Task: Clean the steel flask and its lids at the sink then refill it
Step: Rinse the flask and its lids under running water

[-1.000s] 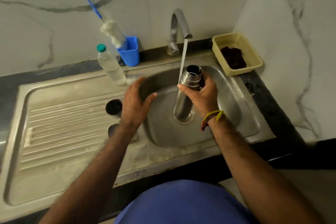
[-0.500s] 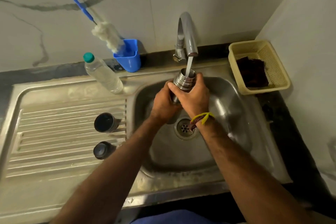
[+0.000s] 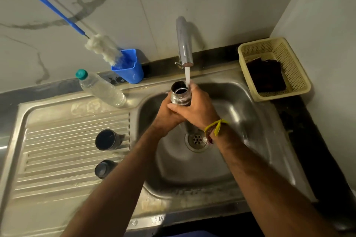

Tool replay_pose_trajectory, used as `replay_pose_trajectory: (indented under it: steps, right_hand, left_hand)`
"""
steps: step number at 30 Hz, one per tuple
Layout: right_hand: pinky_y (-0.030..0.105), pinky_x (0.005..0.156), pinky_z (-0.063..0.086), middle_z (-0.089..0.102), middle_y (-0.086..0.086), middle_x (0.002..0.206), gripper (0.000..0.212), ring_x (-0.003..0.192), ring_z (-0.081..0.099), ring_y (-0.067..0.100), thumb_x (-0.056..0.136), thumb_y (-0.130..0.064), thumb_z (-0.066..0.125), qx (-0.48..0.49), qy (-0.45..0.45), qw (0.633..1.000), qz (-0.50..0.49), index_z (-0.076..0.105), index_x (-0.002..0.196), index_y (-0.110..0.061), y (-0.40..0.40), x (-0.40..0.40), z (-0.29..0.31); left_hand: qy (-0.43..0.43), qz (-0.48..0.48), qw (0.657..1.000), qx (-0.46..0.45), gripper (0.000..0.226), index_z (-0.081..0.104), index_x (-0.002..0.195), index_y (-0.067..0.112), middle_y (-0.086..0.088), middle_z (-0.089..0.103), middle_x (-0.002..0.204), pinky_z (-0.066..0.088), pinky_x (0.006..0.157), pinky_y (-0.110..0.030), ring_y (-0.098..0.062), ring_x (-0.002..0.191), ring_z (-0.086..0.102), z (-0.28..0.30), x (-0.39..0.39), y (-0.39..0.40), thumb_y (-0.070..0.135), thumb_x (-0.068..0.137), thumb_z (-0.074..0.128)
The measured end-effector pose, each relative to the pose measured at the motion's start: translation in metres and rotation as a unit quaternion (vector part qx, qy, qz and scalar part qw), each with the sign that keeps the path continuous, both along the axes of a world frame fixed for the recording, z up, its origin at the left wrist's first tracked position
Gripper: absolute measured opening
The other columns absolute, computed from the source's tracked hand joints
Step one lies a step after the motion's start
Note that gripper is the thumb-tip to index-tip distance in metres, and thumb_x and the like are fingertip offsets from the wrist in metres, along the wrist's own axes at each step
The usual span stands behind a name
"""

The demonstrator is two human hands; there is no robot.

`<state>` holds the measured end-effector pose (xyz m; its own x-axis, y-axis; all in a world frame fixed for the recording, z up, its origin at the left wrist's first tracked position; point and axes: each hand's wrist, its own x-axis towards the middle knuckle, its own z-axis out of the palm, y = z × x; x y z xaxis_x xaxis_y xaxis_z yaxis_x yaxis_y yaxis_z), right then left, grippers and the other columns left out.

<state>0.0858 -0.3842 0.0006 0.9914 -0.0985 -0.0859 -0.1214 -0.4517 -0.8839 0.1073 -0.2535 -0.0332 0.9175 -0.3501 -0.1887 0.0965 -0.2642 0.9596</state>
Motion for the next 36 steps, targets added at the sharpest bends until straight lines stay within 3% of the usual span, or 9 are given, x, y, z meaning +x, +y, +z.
replay_pose_trajectory:
  steps: [5,9,12,17,22,27,30,33,36]
  right_hand:
    - [0.031,0.089,0.057,0.071,-0.005,0.11,0.062,0.101,0.068,0.012,0.07,-0.051,0.085,0.008,-0.03,0.987,-0.155,0.058,0.118,-0.022,0.003,-0.003,0.008]
    - [0.035,0.09,0.058,0.07,-0.005,0.112,0.064,0.102,0.068,0.012,0.07,-0.05,0.085,0.012,-0.028,0.991,-0.128,0.057,0.12,-0.021,-0.002,-0.004,0.005]
    - [0.031,0.09,0.056,0.069,-0.005,0.113,0.065,0.103,0.067,0.013,0.071,-0.055,0.082,-0.022,-0.072,0.989,-0.125,0.055,0.121,-0.021,0.001,-0.002,0.008]
    - [0.038,0.093,0.056,0.069,-0.001,0.118,0.068,0.11,0.066,0.018,0.073,-0.051,0.082,-0.042,-0.008,0.994,-0.098,0.054,0.126,-0.019,0.001,-0.007,-0.008]
    - [0.027,0.084,0.049,0.068,0.0,0.115,0.063,0.106,0.065,0.017,0.075,-0.049,0.081,-0.074,-0.057,0.989,-0.114,0.056,0.122,-0.017,0.004,-0.013,-0.012]
    - [0.028,0.086,0.05,0.068,0.0,0.119,0.066,0.107,0.064,0.016,0.075,-0.051,0.08,-0.089,-0.063,0.99,-0.095,0.055,0.126,-0.018,0.003,-0.003,-0.013]
    - [0.034,0.092,0.054,0.069,0.0,0.116,0.063,0.109,0.066,0.02,0.073,-0.05,0.082,-0.065,-0.003,0.994,-0.084,0.056,0.122,-0.02,0.003,-0.003,-0.018]
    - [0.032,0.088,0.054,0.068,-0.001,0.117,0.066,0.107,0.065,0.016,0.073,-0.05,0.081,-0.082,-0.046,0.991,-0.092,0.055,0.125,-0.02,0.003,-0.002,-0.021]
    - [0.031,0.09,0.052,0.067,0.001,0.121,0.071,0.112,0.065,0.02,0.074,-0.047,0.082,-0.079,-0.005,0.992,-0.097,0.05,0.131,-0.017,0.004,-0.005,-0.025]
  left_hand:
    - [-0.014,0.029,0.995,0.099,0.083,0.051,0.135,0.023,0.005,0.069,0.119,0.058,0.096,-0.04,-0.008,0.11,0.067,-0.014,-0.009,-0.017,0.039,0.063,0.09]
    - [-0.018,0.059,0.991,0.12,0.073,0.055,0.133,0.019,0.006,0.069,0.116,0.058,0.096,-0.037,-0.005,0.106,0.066,-0.01,-0.012,-0.022,0.034,0.069,0.087]
    - [-0.046,0.087,0.987,0.13,0.074,0.058,0.129,0.019,0.007,0.07,0.113,0.057,0.088,-0.024,-0.004,0.103,0.067,-0.007,-0.016,-0.026,0.053,0.067,0.077]
    - [-0.006,0.056,0.974,0.217,0.048,0.063,0.123,0.015,0.007,0.068,0.108,0.054,0.09,-0.03,-0.018,0.108,0.067,-0.012,-0.02,-0.024,0.024,0.081,0.083]
    - [-0.015,0.096,0.97,0.223,0.033,0.065,0.112,0.019,0.009,0.066,0.097,0.051,0.082,-0.026,-0.016,0.101,0.067,-0.015,-0.025,-0.023,0.019,0.083,0.081]
    - [-0.028,0.116,0.966,0.229,0.035,0.066,0.114,0.021,0.015,0.065,0.093,0.048,0.073,-0.014,-0.005,0.092,0.065,-0.012,-0.02,-0.024,0.022,0.082,0.082]
    - [0.001,0.086,0.958,0.273,0.045,0.064,0.118,0.019,0.011,0.064,0.098,0.047,0.077,-0.022,-0.008,0.094,0.062,-0.015,-0.021,-0.022,0.028,0.079,0.085]
    - [-0.014,0.105,0.958,0.266,0.031,0.066,0.111,0.022,0.014,0.066,0.091,0.048,0.071,-0.016,-0.006,0.089,0.065,-0.015,-0.02,-0.024,0.026,0.084,0.081]
    - [0.006,0.068,0.953,0.295,0.037,0.064,0.115,0.02,0.005,0.069,0.098,0.056,0.081,-0.028,-0.016,0.097,0.068,-0.019,-0.02,-0.023,0.03,0.084,0.081]
